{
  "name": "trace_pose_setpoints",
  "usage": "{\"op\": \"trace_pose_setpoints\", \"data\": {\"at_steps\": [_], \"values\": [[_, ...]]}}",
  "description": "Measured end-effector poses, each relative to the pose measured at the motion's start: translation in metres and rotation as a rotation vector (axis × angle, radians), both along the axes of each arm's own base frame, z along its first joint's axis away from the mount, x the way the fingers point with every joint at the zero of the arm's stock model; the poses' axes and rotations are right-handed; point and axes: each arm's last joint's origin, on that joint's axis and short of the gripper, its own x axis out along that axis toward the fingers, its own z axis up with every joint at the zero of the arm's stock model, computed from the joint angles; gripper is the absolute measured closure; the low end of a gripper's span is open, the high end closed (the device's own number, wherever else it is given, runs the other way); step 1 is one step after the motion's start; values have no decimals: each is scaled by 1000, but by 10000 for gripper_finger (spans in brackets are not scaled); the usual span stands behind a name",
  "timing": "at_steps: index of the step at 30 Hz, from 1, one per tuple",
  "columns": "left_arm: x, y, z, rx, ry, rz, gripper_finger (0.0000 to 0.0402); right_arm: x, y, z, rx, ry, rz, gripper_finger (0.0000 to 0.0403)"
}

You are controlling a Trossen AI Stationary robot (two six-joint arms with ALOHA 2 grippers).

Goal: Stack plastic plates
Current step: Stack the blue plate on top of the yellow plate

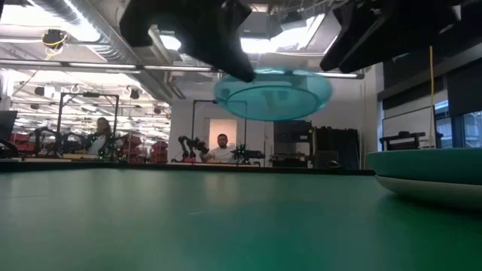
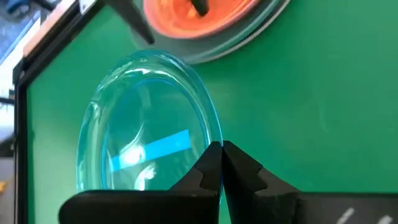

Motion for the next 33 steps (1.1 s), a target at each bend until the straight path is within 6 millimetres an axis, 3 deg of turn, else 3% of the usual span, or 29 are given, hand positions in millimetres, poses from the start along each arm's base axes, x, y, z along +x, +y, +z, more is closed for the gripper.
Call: {"op": "trace_pose_setpoints", "data": {"at_steps": [5,11,23,33], "values": [[5,-12,4,27,-10,-48,401,1,-2,0,-4,-5,-9,221],[4,-13,4,60,-15,-29,401,1,0,1,11,-10,2,225],[4,-15,4,68,-13,-43,401,3,-4,0,30,7,15,355],[4,-15,4,67,-17,-42,401,3,-4,0,18,4,5,388]]}}
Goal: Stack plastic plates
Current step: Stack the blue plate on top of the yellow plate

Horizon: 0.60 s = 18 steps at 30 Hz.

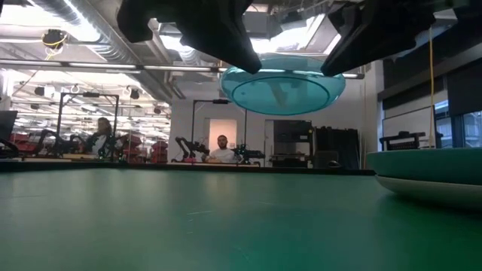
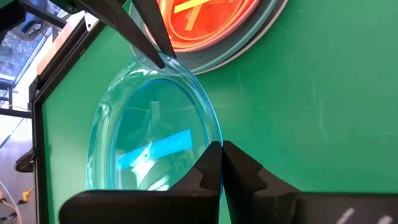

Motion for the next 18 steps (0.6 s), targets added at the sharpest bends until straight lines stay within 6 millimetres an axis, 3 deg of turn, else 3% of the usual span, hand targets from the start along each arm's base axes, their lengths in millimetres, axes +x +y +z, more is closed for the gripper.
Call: {"op": "trace_pose_setpoints", "data": {"at_steps": [9,18], "values": [[1,0,1,-50,-21,44,398,4,2,-12,-51,40,29,401],[5,8,1,-174,-49,168,325,4,7,2,-56,55,26,402]]}}
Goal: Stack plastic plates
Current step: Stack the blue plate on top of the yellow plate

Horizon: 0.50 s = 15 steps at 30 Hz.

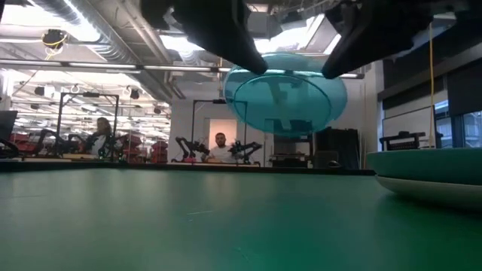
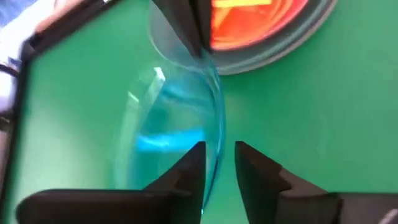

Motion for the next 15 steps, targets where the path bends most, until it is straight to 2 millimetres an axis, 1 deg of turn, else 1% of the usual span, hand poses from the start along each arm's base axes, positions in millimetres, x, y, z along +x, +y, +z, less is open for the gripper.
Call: {"op": "trace_pose_setpoints", "data": {"at_steps": [3,6,8,11,15], "values": [[-6,-4,-4,-48,55,28,308,-5,6,13,-11,75,6,402],[-14,-8,-5,-27,105,17,301,-16,14,31,10,159,-17,402],[-18,-11,-3,-5,120,4,301,-23,20,41,43,214,-34,402],[-19,-13,0,-7,104,2,302,-37,29,55,119,307,-50,402],[-20,-14,1,-1,99,4,303,-53,40,64,221,413,-90,402]]}}
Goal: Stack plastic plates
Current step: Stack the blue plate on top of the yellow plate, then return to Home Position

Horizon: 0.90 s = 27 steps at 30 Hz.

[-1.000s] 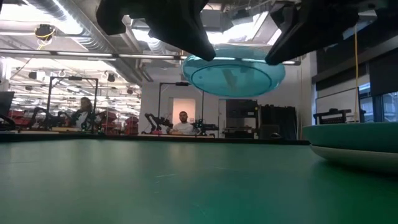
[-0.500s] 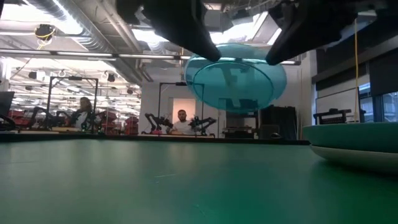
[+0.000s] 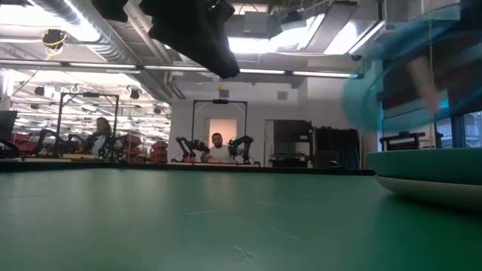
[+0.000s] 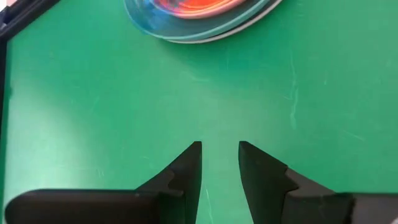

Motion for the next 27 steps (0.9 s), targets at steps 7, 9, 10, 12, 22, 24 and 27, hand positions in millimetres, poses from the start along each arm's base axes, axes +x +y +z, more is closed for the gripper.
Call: {"op": "trace_pose_setpoints", "data": {"at_steps": [7,9,10,12,22,24,27], "values": [[0,1,0,4,-1,7,303,-14,19,-22,96,70,-4,402],[0,1,0,4,-1,7,303,-16,20,-35,136,109,-23,402],[0,1,0,4,-2,7,303,-16,20,-41,155,122,-38,402],[0,1,0,4,-1,7,303,-18,18,-53,164,135,-60,402],[0,1,0,4,-2,6,303,-13,11,-75,195,121,-86,362],[0,1,0,4,-2,6,303,-13,12,-74,199,117,-84,333],[0,2,0,4,-2,6,303,-13,11,-74,207,131,-64,287]]}}
